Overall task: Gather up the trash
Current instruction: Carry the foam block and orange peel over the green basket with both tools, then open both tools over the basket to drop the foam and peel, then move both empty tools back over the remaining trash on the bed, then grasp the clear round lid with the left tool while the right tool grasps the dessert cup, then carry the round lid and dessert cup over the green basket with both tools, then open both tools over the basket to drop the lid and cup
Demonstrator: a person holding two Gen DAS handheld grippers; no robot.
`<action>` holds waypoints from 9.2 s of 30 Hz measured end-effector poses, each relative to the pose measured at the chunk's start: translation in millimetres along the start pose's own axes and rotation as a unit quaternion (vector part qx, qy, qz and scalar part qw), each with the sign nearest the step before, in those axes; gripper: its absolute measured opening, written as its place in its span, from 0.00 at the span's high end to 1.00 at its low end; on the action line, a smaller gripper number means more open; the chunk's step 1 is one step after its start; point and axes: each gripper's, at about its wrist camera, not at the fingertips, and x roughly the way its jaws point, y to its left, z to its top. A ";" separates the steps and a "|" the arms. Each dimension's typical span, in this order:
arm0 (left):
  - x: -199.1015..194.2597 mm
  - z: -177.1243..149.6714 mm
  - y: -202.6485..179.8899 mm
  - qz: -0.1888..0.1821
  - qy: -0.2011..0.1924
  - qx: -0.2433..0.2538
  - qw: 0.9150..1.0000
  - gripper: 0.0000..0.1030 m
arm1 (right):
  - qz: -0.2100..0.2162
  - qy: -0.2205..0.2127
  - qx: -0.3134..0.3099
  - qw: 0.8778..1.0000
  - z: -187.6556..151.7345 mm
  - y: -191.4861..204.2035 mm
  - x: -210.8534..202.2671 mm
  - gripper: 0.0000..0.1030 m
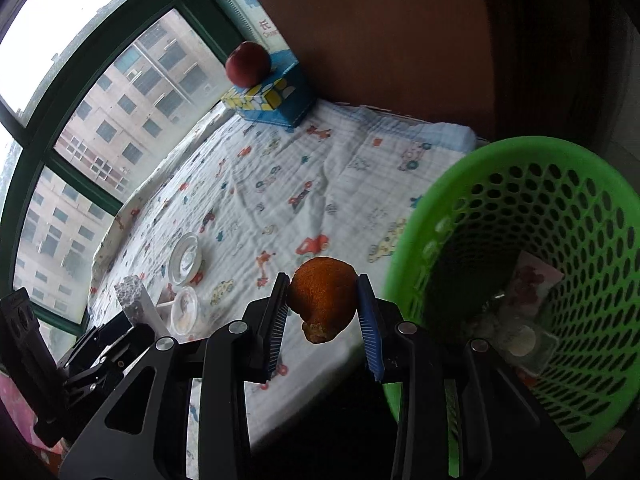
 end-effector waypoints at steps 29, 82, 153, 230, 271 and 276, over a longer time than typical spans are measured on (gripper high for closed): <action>40.7 21.0 -143.8 -0.057 0.029 0.098 0.993 0.40 | -0.071 -0.042 0.027 0.996 -12.2 -116.1 -70.6 0.55; 15.9 -2.9 -21.6 0.057 0.029 -0.035 0.997 0.14 | -0.056 -0.074 -0.112 0.989 -48.1 -36.3 -63.4 0.28; 33.9 -33.7 260.2 0.090 0.054 -0.205 0.973 0.13 | 0.039 0.091 -0.376 0.921 -88.9 202.0 155.5 0.28; 14.1 26.2 -59.6 -0.048 0.014 0.015 0.999 0.13 | -0.107 -0.057 -0.138 0.983 -45.6 -47.3 -39.9 0.36; 70.6 20.4 -195.9 -0.111 0.079 0.107 0.985 0.13 | -0.133 -0.103 -0.024 0.985 -67.2 -147.6 -112.3 0.29; 74.4 15.1 -205.0 -0.125 0.089 0.112 0.982 0.12 | -0.131 -0.106 -0.026 0.985 -69.3 -146.2 -114.8 0.29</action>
